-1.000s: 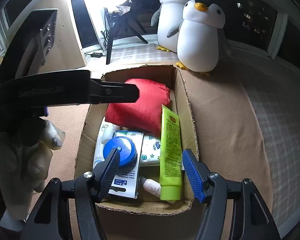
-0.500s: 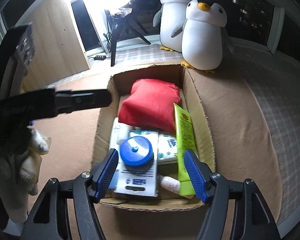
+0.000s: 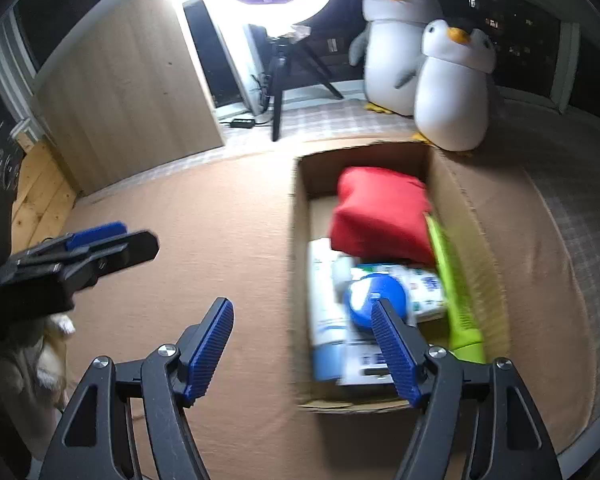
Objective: Organize objects
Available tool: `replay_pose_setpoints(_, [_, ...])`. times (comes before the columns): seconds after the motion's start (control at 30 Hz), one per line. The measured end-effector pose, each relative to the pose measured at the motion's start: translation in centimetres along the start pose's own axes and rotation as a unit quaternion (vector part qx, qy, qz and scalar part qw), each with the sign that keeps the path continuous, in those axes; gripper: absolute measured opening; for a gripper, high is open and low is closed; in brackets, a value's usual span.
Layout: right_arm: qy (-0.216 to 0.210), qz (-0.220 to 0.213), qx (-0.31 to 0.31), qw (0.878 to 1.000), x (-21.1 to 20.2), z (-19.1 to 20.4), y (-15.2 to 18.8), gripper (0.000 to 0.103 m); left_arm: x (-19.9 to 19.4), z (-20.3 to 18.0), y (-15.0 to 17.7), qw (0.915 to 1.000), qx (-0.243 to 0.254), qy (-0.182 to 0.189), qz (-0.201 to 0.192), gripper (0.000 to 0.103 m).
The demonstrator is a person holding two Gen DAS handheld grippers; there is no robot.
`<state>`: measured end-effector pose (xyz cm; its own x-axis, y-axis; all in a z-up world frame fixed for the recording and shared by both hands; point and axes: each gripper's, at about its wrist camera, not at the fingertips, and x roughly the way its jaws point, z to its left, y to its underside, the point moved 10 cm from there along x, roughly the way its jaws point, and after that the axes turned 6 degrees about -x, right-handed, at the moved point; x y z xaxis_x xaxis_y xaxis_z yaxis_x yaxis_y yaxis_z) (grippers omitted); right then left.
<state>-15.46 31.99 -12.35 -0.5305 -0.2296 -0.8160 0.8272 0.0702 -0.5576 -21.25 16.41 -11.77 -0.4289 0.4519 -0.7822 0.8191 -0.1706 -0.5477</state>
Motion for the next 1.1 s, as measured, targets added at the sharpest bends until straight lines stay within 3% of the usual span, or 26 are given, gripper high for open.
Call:
replay_pose_setpoints(0.47, [-0.009,-0.026,-0.032,0.999,-0.6,9.7,0.0,0.073,-6.9,10.2,5.3,0.9961,-0.019,-0.084,-0.015,0.093])
replay_pose_setpoints(0.77, [-0.003,-0.025,-0.054,0.998,0.4,14.8,1.9,0.075,-9.1,15.5,9.3,0.9914,-0.054,-0.119,-0.010,0.093])
replay_pose_setpoints(1.1, [0.001,-0.014,-0.087,0.996,1.2,18.9,4.0,0.075,-9.9,19.0,11.0,0.9870,-0.079,-0.139,-0.010,0.093])
